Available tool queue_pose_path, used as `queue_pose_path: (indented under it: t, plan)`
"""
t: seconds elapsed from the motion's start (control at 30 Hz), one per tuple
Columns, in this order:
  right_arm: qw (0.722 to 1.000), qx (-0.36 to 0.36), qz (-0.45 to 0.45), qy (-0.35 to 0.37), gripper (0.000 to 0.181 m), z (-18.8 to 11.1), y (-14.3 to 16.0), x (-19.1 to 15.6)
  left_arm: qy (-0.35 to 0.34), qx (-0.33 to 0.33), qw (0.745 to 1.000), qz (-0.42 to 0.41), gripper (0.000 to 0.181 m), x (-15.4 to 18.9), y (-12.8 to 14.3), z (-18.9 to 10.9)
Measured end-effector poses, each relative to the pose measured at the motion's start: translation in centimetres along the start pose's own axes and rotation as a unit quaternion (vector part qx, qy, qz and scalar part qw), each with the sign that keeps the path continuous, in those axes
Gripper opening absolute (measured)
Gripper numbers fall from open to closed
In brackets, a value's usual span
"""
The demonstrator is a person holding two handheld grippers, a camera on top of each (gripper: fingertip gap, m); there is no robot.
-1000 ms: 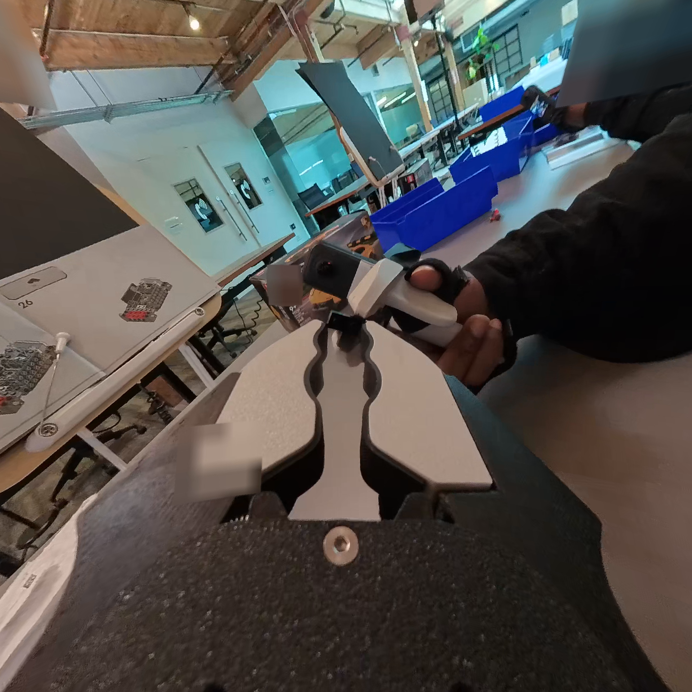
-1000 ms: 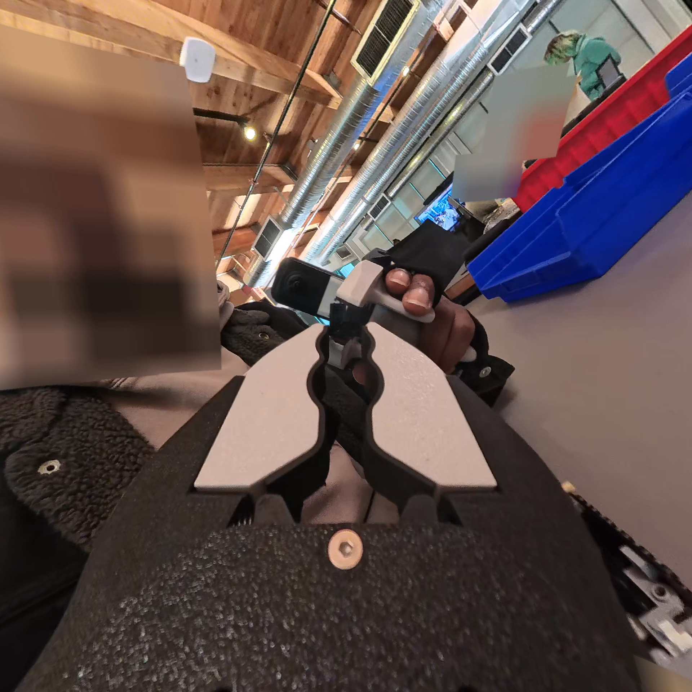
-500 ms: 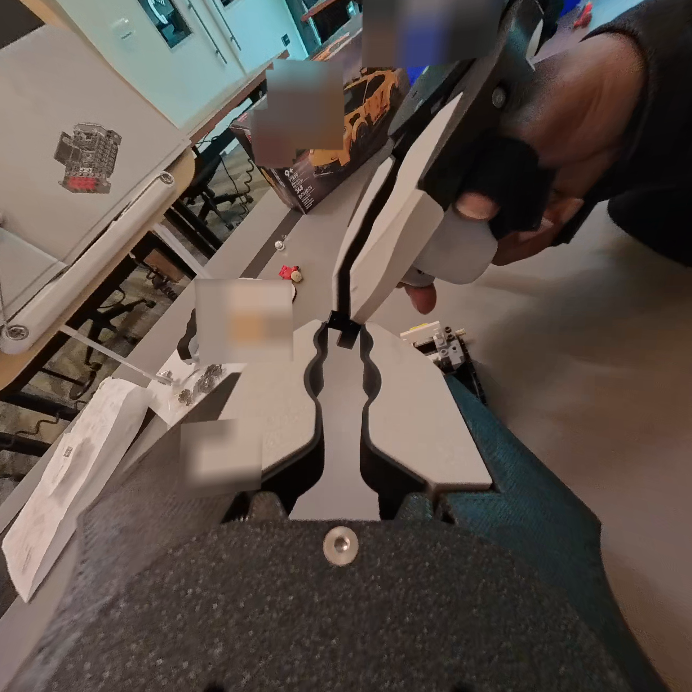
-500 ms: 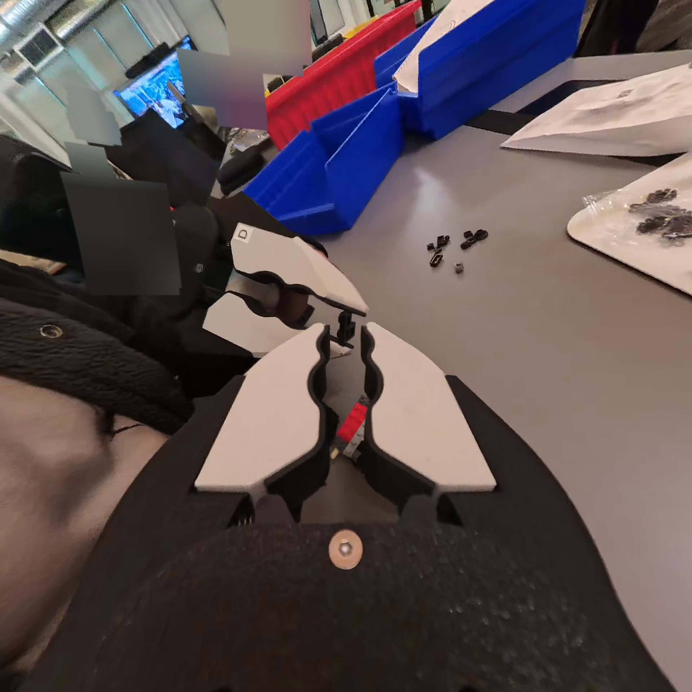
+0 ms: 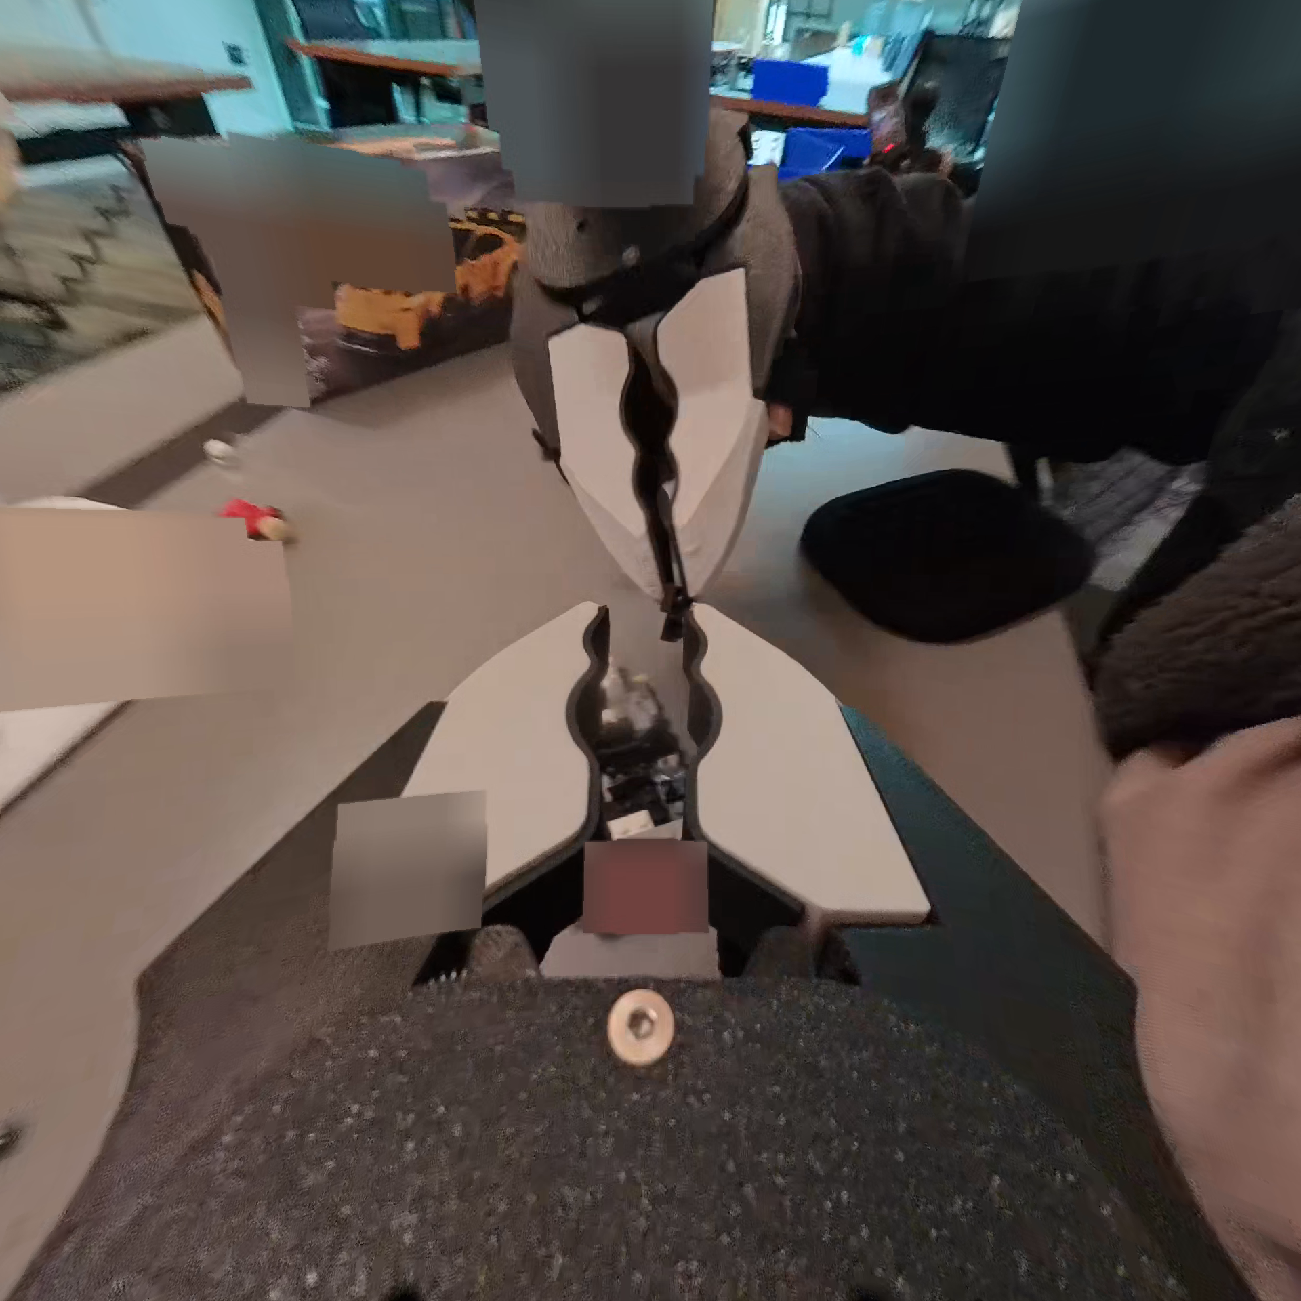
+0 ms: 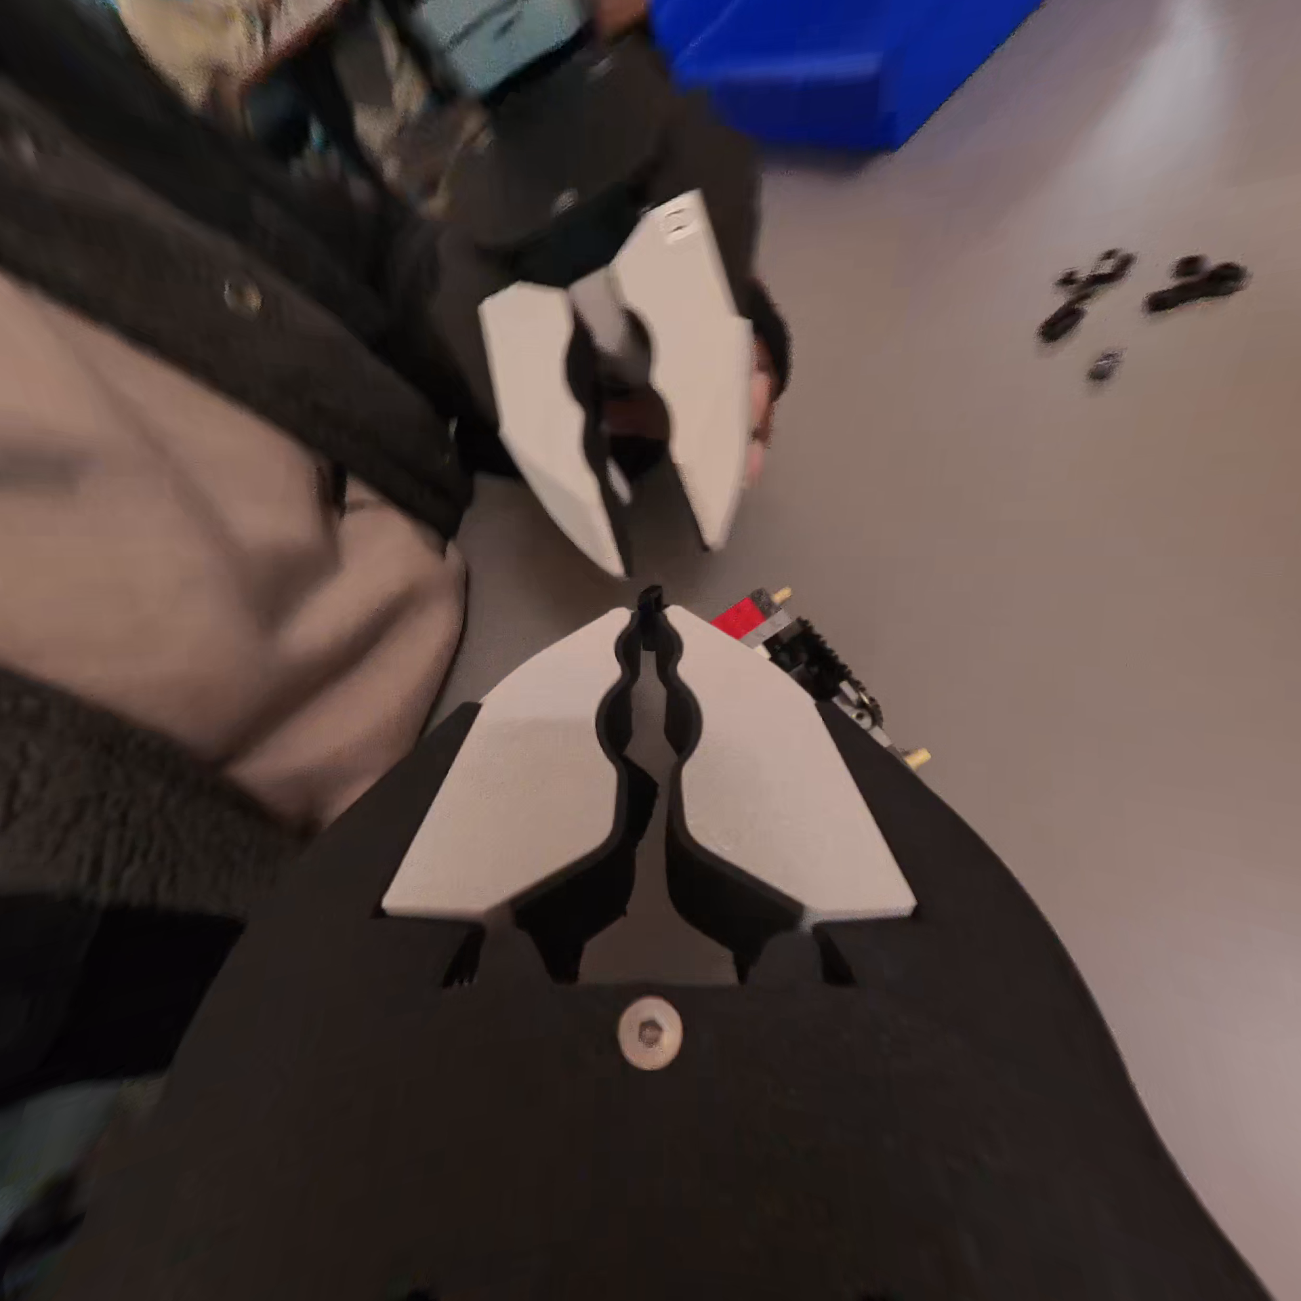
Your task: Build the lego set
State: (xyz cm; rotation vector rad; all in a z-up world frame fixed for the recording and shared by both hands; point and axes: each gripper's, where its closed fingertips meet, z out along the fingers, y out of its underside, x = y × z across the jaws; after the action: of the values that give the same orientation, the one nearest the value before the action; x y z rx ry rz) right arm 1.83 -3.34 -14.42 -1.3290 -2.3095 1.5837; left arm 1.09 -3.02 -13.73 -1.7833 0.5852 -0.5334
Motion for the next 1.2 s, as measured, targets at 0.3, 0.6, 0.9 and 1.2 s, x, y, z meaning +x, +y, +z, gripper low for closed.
queue_pose_path:
  t: [0.3, 0.6, 0.9, 1.2]
  plan:
    - [0.989, -0.136, -0.059, -0.029, 0.003, 0.7, 0.3, -1.1, 0.081, -0.014, 0.995, -0.050, 0.005, 2.0, 0.8, 0.4]
    - [0.996, -0.039, -0.067, 0.034, 0.003, 0.1, -1.6, 0.5, 0.107, 0.043, 0.971, -0.211, 0.004, 0.1, -0.1, -0.3]
    - [0.999, -0.003, -0.034, 0.006, 0.006, 1.3, 0.0, 0.3, 0.160, 0.027, 0.951, -0.262, 0.004, 0.8, 0.8, 0.0]
    - [0.985, 0.165, 0.043, -0.017, 0.005, -0.2, -1.5, 0.6, 0.157, 0.056, 0.946, -0.276, 0.014, 0.1, 0.4, -0.2]
